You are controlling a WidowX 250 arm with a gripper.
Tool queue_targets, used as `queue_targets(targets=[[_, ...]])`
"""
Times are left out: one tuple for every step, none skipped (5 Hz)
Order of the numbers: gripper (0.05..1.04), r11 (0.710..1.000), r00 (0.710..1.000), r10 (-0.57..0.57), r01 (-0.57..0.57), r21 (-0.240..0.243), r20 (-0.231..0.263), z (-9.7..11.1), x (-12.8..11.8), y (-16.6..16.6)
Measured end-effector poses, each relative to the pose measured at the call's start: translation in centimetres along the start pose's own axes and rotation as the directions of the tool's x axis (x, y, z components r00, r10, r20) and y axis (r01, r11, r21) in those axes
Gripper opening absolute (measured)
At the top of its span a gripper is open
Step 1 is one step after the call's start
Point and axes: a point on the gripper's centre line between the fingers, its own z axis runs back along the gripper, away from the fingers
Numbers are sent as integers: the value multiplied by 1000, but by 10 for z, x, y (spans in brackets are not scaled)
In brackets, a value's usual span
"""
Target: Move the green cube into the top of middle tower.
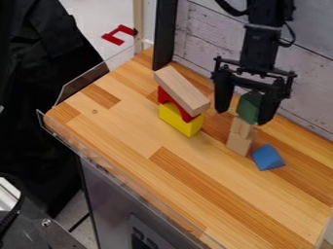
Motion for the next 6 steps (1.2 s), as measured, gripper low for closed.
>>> queue_targets(targets=[[1001, 1000, 1000, 4, -4, 0, 8, 6, -5, 0], [1001, 1000, 999, -3, 2, 25, 46, 26, -6, 0], [1001, 998, 991, -8, 0, 57, 137, 60, -12, -2], [1001, 999, 979, 4, -14, 47, 205, 78, -22, 2], [1001, 997, 975, 54, -64, 38, 216, 75, -23, 24], [1001, 993, 973, 103, -114, 40, 206, 65, -24, 41]])
